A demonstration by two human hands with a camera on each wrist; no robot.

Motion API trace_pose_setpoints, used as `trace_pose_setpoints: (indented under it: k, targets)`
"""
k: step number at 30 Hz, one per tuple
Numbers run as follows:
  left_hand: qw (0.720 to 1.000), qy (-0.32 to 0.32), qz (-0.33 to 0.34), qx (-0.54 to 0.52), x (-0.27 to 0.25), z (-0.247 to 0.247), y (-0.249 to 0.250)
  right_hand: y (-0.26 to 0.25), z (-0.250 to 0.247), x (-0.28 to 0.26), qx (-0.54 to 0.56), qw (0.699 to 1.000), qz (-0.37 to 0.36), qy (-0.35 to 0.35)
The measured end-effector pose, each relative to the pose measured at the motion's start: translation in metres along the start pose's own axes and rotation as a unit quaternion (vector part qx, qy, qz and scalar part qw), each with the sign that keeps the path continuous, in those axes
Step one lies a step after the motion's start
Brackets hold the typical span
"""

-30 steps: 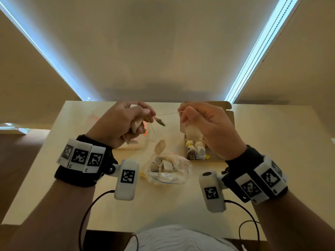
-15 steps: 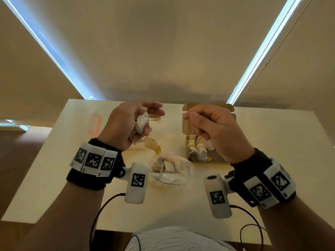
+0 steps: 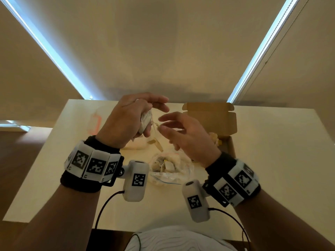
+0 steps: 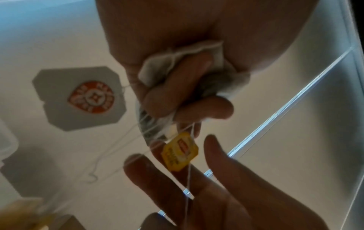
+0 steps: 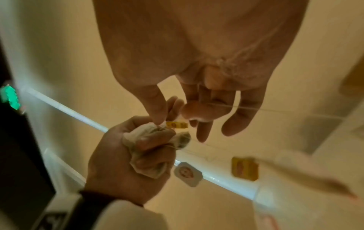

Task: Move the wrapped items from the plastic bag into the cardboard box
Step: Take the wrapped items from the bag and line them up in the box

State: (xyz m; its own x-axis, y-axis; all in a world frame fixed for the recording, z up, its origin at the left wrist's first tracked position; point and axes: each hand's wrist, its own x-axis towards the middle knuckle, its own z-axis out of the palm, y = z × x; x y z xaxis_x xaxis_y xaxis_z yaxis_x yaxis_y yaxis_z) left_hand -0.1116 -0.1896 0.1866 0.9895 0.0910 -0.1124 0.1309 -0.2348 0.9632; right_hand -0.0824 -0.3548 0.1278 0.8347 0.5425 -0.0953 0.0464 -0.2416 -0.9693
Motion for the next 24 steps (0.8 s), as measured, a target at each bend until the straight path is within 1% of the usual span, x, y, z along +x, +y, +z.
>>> trace_pose_setpoints:
  k: [3,4,6,8,10,14,16,18,22,24]
  targets:
    - [0.999,-0.008,0.018,0.027,-0.001,-0.001,0.003,-0.005,0.008,0.006,0.143,0.988,0.043,-0.043]
    - [0.999,-0.005,0.022,0.040,-0.001,-0.002,0.004,-0.005,0.010,0.008,0.170,0.984,0.045,-0.040]
    - [0.998,0.005,0.029,0.062,-0.002,-0.005,0.002,-0.005,0.012,0.009,0.200,0.979,0.038,-0.010]
    - [0.997,0.018,0.038,0.064,-0.002,-0.008,0.000,-0.004,0.013,0.009,0.218,0.975,0.027,0.033]
    - [0.996,0.035,0.045,0.066,-0.002,-0.010,-0.004,-0.005,0.011,0.008,0.239,0.969,0.020,0.057]
    - [0.993,0.060,0.043,0.088,0.000,-0.013,-0.015,-0.011,0.008,0.008,0.298,0.951,0.042,0.073]
    - [0.992,0.068,0.037,0.095,0.001,-0.013,-0.021,-0.015,0.007,0.009,0.310,0.946,0.055,0.082]
    - [0.991,0.065,0.033,0.110,0.002,-0.013,-0.026,-0.018,0.005,0.010,0.309,0.944,0.067,0.091]
    - [0.983,0.028,0.056,0.174,-0.001,-0.012,-0.029,-0.021,0.002,0.012,0.312,0.942,0.076,0.099]
    - [0.985,0.020,0.057,0.162,-0.001,-0.012,-0.029,-0.021,0.002,0.012,0.318,0.939,0.081,0.098]
